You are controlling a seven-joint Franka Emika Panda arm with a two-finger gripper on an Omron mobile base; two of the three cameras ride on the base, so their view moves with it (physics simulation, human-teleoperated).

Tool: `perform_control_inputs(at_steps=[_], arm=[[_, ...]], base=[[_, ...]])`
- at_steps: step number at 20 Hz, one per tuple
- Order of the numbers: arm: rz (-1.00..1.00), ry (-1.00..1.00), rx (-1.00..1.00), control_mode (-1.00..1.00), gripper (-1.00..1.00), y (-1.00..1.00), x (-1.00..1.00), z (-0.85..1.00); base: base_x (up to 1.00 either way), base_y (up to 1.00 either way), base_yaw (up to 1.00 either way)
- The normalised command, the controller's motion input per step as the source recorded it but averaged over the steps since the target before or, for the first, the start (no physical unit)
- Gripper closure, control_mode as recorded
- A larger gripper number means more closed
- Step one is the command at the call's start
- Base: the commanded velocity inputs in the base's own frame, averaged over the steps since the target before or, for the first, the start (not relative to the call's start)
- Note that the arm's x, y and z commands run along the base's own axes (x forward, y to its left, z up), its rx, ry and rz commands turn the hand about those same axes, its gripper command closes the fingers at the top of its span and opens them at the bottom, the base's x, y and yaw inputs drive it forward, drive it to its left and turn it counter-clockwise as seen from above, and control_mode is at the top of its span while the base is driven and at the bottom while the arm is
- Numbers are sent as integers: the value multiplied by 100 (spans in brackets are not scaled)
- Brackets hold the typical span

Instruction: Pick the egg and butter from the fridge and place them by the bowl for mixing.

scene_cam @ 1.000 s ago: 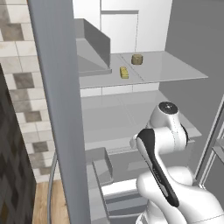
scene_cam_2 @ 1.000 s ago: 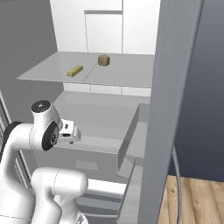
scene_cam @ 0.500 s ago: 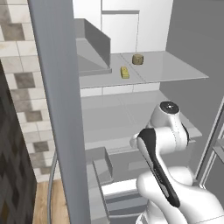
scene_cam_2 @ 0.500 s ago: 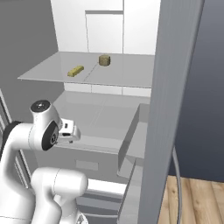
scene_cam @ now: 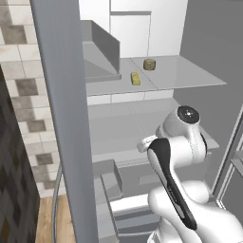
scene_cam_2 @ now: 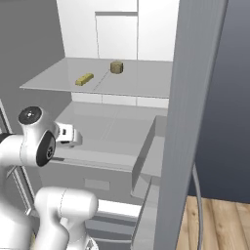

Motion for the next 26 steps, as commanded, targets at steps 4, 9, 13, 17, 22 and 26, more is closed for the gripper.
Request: perform_control_inputs(at_steps=[4, 9, 13, 17, 22, 26], arm=[[-5, -12, 0, -100, -100, 11, 8, 52], [-1, -6, 4, -100, -100, 0, 6, 51], [0, -2, 8, -100, -100, 0, 4, 57], [-1, 0, 3, -100, -100, 0, 2, 60], [-2, 0, 0, -100, -100, -2, 6, 55], [0, 0, 1, -100, -100, -5, 1, 48]], base=[[0, 0, 0], [0, 0, 0], [0, 0, 0], [0, 0, 0], [0, 0, 0], [0, 0, 0]])
